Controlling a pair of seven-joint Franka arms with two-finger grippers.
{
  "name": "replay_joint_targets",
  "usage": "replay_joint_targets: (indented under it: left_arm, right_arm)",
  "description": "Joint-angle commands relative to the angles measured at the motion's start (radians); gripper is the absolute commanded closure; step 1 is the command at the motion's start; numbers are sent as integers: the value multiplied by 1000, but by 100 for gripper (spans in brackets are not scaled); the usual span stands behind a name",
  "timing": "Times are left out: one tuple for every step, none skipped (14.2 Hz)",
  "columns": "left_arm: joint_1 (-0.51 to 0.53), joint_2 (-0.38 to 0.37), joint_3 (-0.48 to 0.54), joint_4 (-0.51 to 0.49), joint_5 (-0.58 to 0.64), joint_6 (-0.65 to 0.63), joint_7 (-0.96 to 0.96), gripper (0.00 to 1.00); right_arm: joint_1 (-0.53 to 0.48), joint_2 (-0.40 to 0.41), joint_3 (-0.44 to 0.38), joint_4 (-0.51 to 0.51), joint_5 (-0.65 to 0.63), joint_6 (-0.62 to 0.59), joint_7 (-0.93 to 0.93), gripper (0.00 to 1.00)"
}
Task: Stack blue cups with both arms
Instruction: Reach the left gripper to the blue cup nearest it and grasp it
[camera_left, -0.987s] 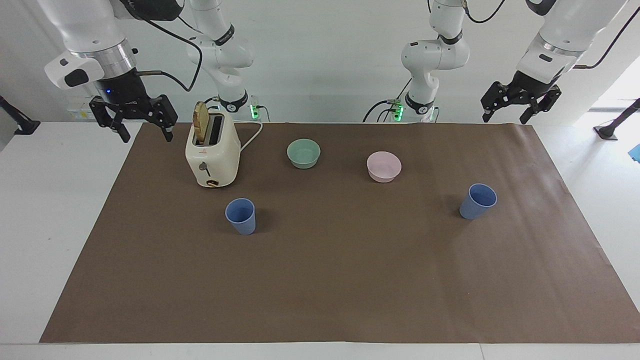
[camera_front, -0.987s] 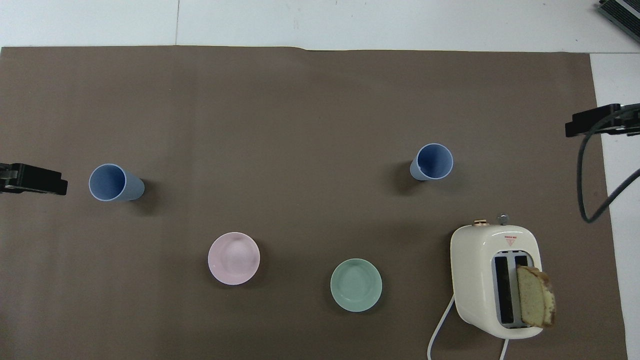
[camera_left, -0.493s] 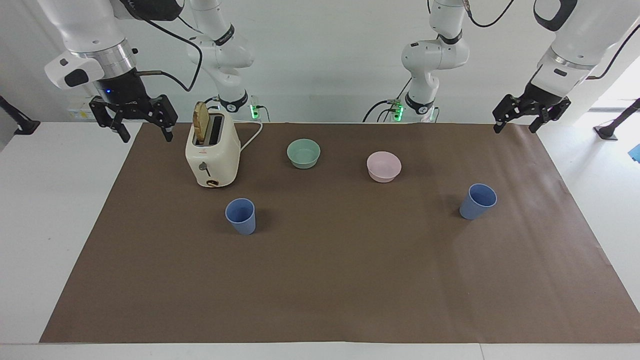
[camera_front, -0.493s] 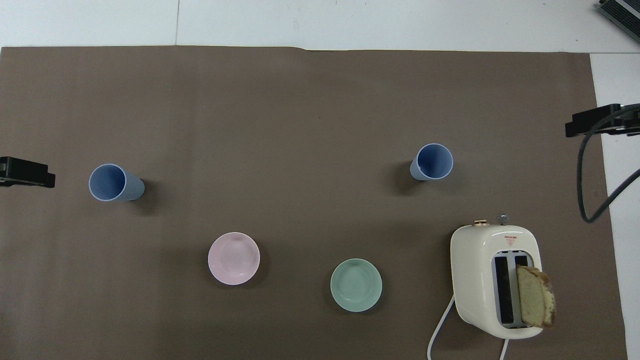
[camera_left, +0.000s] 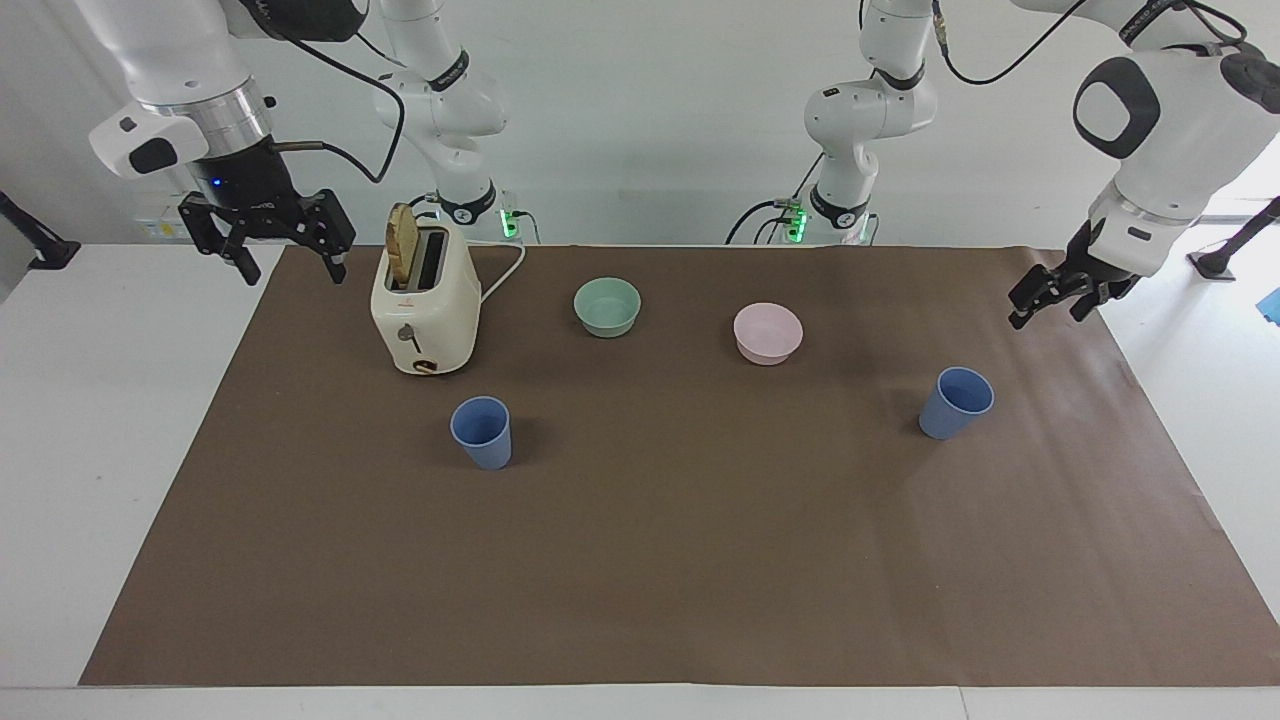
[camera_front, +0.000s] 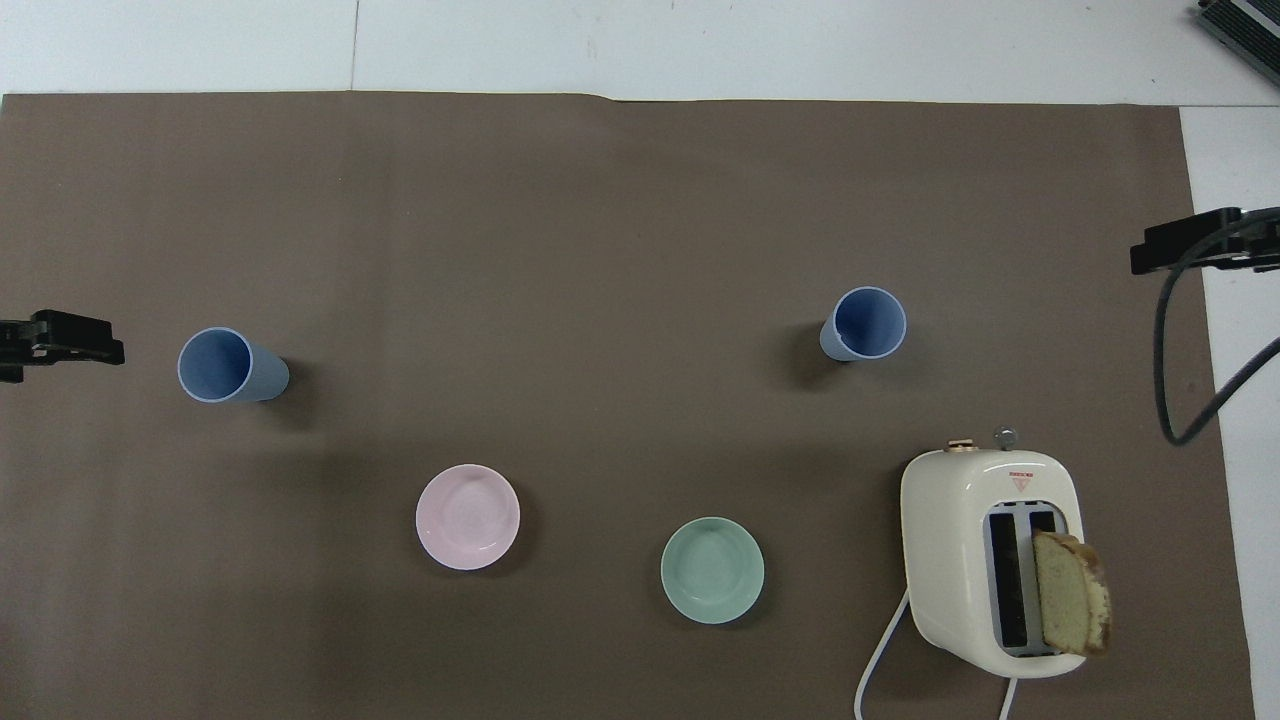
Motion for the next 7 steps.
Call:
replay_joint_targets:
  left_arm:
    - [7, 30, -10, -62, -12, 77, -62, 0]
    - [7, 32, -10, -90, -13, 104, -65, 0]
    - [7, 33, -10, -120, -15, 135, -67, 0]
    - [3, 47, -10, -152, -27, 175, -80, 0]
    - [-2, 67, -10, -177, -38, 216, -93, 0]
    - [-2, 81, -10, -183, -40, 242, -100, 0]
    - [-3, 88, -10, -185, -41, 247, -102, 0]
  right_arm:
    - [-10, -22, 3, -25, 20, -4, -8, 0]
    - [-10, -22, 4, -25, 20, -4, -8, 0]
    - [-10, -22, 4, -25, 20, -4, -8, 0]
    - [-10, -22, 4, -25, 20, -4, -8, 0]
    - [-10, -22, 4, -25, 20, -4, -8, 0]
    - [-10, -22, 3, -25, 20, -4, -8, 0]
    - [-10, -22, 4, -25, 20, -4, -8, 0]
